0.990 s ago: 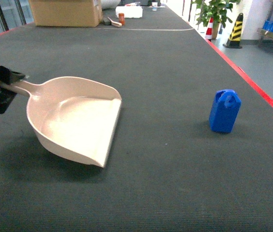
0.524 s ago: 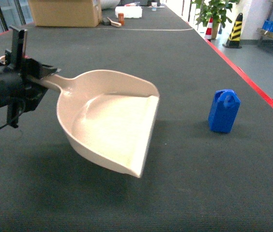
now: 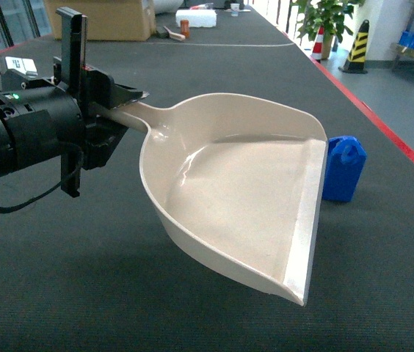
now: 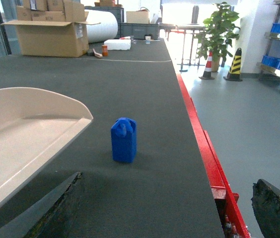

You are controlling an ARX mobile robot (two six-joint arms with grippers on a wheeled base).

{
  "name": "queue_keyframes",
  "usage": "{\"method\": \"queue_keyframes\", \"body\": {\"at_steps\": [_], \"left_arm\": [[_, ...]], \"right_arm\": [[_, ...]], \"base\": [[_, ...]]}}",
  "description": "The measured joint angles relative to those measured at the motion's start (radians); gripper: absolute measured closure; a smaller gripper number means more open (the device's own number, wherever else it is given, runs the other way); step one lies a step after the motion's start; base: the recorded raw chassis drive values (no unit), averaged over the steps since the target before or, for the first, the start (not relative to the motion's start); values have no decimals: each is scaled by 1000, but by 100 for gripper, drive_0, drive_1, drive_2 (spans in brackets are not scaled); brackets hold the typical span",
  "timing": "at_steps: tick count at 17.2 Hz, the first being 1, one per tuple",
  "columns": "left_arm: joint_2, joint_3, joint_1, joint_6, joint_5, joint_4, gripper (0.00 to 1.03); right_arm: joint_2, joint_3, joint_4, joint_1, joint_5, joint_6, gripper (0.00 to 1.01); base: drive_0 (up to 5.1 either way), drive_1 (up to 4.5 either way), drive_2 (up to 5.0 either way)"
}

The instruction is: Place part in tray to right shelf

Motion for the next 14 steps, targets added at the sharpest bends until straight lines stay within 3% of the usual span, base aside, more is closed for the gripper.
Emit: {"method": "queue_keyframes", "body": {"at_steps": [4,8,12,13,14], "left_arm": [[-32,-33,-22,-19,15,5,83],[-55,-53,18,-18,-3,19,83],[-55,-53,6,-18,2,18,83],[-55,-53,6,-18,5,18,83],[-55,-53,6,-18,4,18,83]], "right_arm": [[0,0,0,0,0,0,3],[0,0,0,0,0,0,3],[2,1,-10,2,8,1,3],[55,35,-111,26,93,8,3],[215,56,-54,-2,142,8,3]], "base": [[0,0,0],[0,0,0],[0,0,0],[0,0,0],[0,0,0]]}}
